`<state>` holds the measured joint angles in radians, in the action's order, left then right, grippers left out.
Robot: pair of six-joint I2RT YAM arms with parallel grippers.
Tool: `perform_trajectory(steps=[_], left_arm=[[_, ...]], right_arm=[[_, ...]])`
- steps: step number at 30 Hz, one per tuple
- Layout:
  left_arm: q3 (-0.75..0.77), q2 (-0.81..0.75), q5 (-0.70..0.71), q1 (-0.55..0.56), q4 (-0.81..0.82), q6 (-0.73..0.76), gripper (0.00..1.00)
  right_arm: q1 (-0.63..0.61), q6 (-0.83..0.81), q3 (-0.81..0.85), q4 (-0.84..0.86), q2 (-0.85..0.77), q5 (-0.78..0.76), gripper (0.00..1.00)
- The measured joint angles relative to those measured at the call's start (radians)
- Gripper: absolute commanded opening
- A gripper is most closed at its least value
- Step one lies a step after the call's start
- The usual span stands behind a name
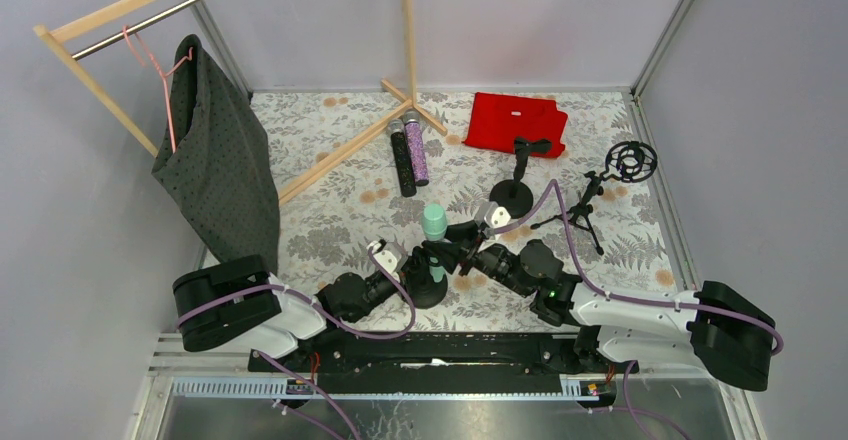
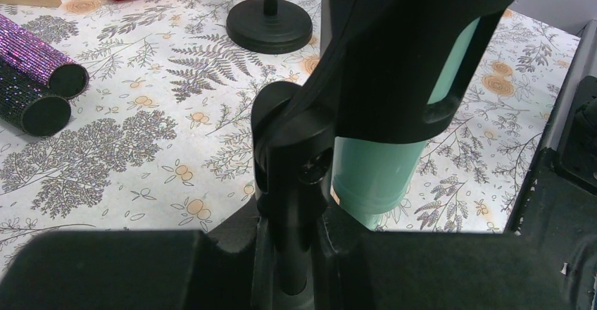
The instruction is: Attach the microphones to the stand
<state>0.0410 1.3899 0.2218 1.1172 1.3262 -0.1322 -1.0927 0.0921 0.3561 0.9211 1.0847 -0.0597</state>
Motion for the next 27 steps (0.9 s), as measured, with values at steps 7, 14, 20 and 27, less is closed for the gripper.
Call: perform_trajectory(steps=[7,14,20,27], left_arm=[[0.000,0.000,-0.005,0.000,-0.001,0.005,0.00],[0.000,0.000,-0.005,0.000,-0.001,0.004,0.00],[0.010,0.000,-0.012,0.000,-0.016,0.019,0.00],[0.016,0.002,-0.008,0.000,-0.022,0.016,0.00]], right_arm=[[0.000,-0.003,0.025,-0.098,-0.043,0.002,0.30],[0.000,-0.010,0.075,-0.212,-0.073,0.010,0.52],[-0.007,0.011,0.079,-0.294,-0.099,0.011,0.67],[-0.012,0.045,0.077,-0.338,-0.139,0.010,0.76]])
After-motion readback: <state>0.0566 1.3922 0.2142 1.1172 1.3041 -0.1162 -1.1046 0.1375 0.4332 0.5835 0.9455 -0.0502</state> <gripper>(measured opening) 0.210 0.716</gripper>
